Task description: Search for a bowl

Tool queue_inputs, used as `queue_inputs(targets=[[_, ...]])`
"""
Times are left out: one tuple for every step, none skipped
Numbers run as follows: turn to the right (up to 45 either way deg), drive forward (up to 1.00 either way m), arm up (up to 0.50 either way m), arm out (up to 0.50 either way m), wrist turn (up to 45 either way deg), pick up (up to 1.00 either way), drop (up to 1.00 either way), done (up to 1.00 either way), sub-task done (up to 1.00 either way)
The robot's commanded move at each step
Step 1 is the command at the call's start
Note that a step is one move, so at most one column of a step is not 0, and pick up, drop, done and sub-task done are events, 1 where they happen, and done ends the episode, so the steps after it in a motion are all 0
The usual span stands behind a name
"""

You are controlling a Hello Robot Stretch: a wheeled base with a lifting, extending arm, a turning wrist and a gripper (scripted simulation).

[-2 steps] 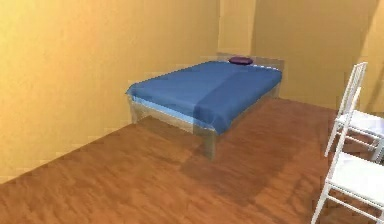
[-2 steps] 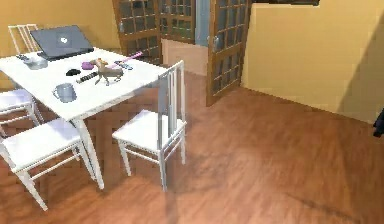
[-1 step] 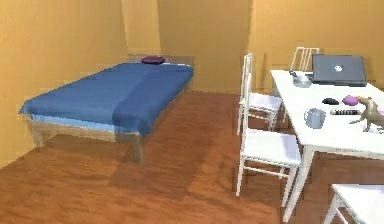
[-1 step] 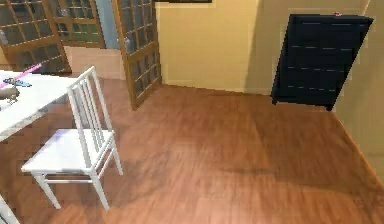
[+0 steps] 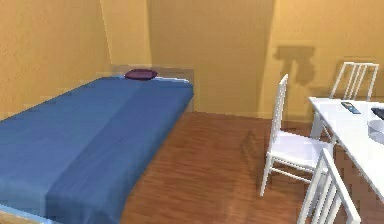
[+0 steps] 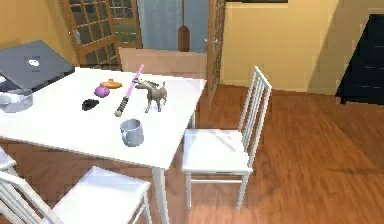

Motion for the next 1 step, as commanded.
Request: queue_inputs(targets=[[6.0, 0.00, 0.00, 0.00, 0.0, 0.00, 0.00, 0.00, 0.00]])
